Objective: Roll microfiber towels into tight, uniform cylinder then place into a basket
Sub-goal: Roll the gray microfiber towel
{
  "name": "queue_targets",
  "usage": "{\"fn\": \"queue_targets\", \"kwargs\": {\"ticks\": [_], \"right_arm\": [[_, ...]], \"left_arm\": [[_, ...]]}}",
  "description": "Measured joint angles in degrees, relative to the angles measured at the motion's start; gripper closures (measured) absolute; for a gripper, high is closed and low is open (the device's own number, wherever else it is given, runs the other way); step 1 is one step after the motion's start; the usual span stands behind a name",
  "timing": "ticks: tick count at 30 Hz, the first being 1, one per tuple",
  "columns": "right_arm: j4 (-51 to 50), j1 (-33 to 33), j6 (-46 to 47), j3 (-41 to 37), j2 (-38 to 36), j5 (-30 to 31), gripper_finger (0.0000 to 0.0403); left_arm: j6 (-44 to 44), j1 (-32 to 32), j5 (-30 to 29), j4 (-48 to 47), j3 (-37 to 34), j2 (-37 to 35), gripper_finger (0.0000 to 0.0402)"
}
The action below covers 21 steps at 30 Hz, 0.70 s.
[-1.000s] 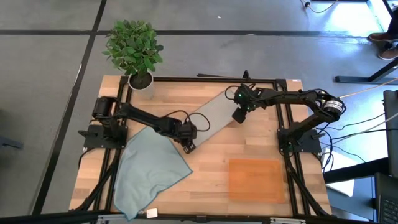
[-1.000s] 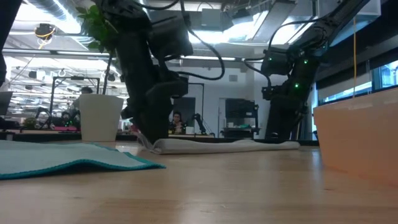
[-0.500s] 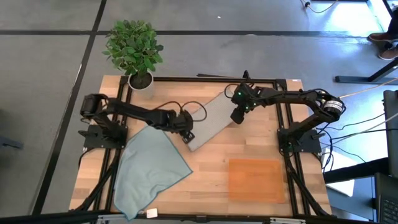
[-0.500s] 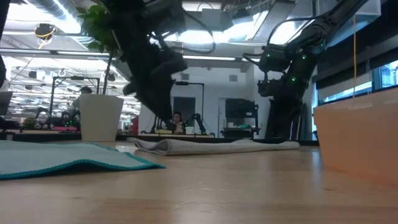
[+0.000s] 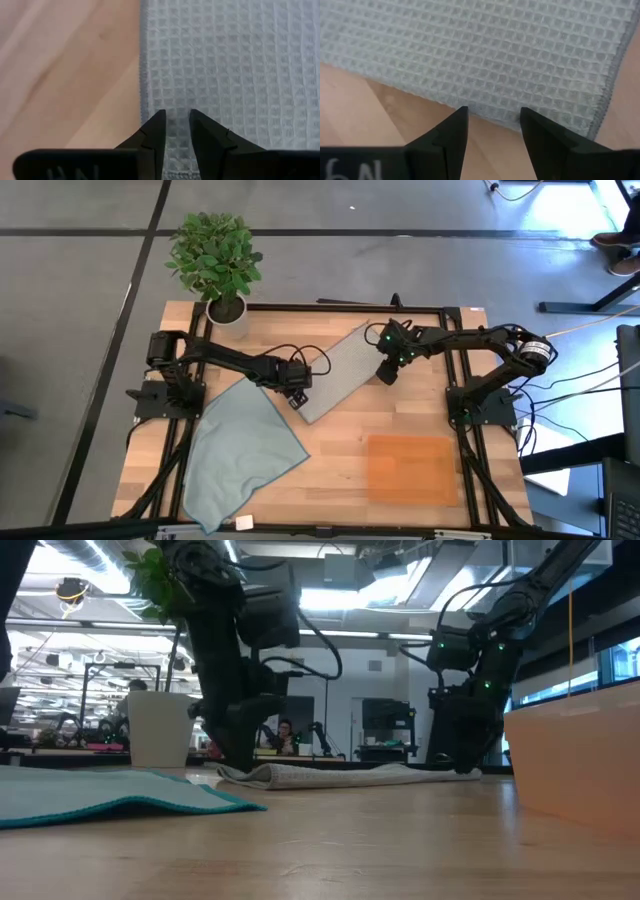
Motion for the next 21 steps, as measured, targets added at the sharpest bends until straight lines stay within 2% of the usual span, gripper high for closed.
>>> {"fn": "queue_targets", "kwargs": {"ticks": [4, 8, 13, 18, 21], "right_arm": [[1.9, -0.5, 0.0, -0.7, 1.0, 3.1, 0.0221], [3.5, -1.3, -0.2, -0.6, 2.0, 3.5, 0.0221], [7.5, -2.5, -1.6, -0.7, 2.5, 3.5, 0.0221], [10.0, -3.8, -1.5, -0.7, 2.4, 4.1, 0.0221], [7.7, -3.9, -1.3, 0.4, 0.9, 2.9, 0.0221]], "left_arm": [[-0.2, -1.3, 2.2, 0.3, 0.1, 0.5, 0.0321], [-2.1, -3.7, 4.0, 0.5, 0.2, 0.5, 0.0321], [-1.8, -6.9, 10.2, 4.0, 0.3, 1.0, 0.0321], [-2.0, -9.0, 10.7, 7.9, 0.1, 1.2, 0.0321], [-1.2, -8.9, 10.9, 6.9, 0.4, 0.3, 0.0321]]}}
